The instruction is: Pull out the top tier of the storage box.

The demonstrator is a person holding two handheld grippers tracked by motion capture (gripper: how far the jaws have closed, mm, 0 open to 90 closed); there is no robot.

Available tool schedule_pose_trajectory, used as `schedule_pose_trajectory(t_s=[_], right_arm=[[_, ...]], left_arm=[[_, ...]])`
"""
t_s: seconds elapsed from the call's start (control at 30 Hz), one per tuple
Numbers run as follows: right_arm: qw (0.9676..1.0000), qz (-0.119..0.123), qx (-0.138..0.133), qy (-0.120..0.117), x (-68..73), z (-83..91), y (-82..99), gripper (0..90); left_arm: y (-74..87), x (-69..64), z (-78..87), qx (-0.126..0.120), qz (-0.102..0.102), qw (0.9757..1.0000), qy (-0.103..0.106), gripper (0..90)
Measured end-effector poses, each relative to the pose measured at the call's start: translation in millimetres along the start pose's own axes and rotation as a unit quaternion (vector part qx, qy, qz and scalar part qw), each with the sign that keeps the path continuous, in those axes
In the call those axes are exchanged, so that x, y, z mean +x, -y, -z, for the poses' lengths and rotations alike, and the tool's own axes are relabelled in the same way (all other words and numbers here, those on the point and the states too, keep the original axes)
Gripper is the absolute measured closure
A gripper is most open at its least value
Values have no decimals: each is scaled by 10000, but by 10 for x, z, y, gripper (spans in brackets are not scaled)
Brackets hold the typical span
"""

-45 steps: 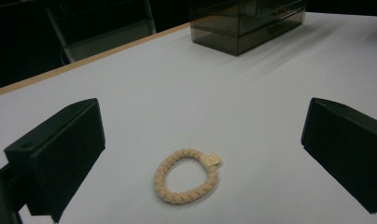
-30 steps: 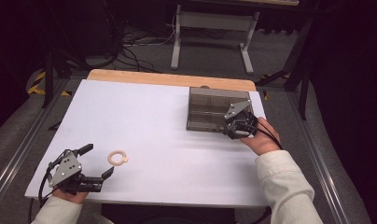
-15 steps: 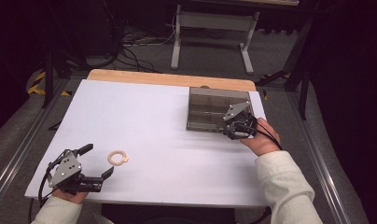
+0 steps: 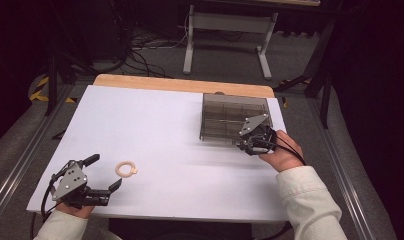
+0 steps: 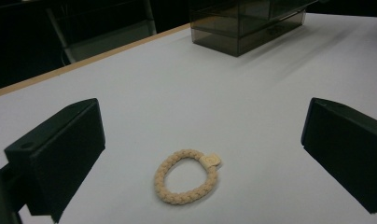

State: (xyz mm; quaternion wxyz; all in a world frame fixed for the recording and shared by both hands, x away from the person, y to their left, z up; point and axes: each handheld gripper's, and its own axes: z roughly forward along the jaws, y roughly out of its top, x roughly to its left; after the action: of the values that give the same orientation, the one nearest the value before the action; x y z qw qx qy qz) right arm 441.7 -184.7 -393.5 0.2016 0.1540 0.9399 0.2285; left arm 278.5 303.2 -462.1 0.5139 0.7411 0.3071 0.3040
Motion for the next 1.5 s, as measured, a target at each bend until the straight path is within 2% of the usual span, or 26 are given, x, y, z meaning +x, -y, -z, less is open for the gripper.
schedule_pose_trajectory(t_s=[0.03, 0.47, 0.53, 0.7, 0.73, 0.8, 0.9, 0.93, 1.2, 1.27, 1.3, 1.37, 1.5], right_arm=[[10000, -8, 5, 16, 9, 5, 1, 626], [9999, 109, 64, -21, 104, 33, 34, 634], [10000, 52, 56, -10, 113, 35, 35, 634], [9999, 94, 106, -61, 125, 33, 47, 636], [9999, 87, 99, -56, 131, 35, 50, 636], [9999, 89, 100, -84, 135, 40, 53, 633], [9999, 93, 70, -115, 140, 42, 55, 604], [9999, 66, 38, -108, 146, 45, 53, 587], [9993, 6, -361, -119, 171, 130, -2, 463], [9987, -44, -505, -101, 193, 161, -30, 435], [9981, -49, -599, -93, 202, 178, -45, 418], [9967, -37, -806, -64, 229, 221, -80, 391], [9946, -34, -1032, -79, 244, 262, -120, 378]], left_arm=[[-1, -1, 4, -5, -12, 10000, -53, 6], [0, -5, 1, -17, -8, 10000, -80, 6], [2, -11, 0, -21, 45, 10000, -12, 6], [-1, -5, 3, -22, -10, 10000, -92, 6], [2, -13, 0, -23, 49, 10000, -16, 6], [1, -7, 0, -29, 31, 10000, -10, 5], [-2, -6, 3, -21, -15, 10000, -90, 6], [1, -19, 0, -24, 68, 10000, -27, 5], [-3, -16, 10, -20, 51, 10000, -17, 5], [-3, -18, 16, -40, 87, 9999, -29, 5], [-7, -6, 19, -34, 11, 10000, -42, 5], [-8, -1, 20, -42, 8, 10000, -73, 5], [-9, 0, 20, -38, 19, 10000, -68, 6]])
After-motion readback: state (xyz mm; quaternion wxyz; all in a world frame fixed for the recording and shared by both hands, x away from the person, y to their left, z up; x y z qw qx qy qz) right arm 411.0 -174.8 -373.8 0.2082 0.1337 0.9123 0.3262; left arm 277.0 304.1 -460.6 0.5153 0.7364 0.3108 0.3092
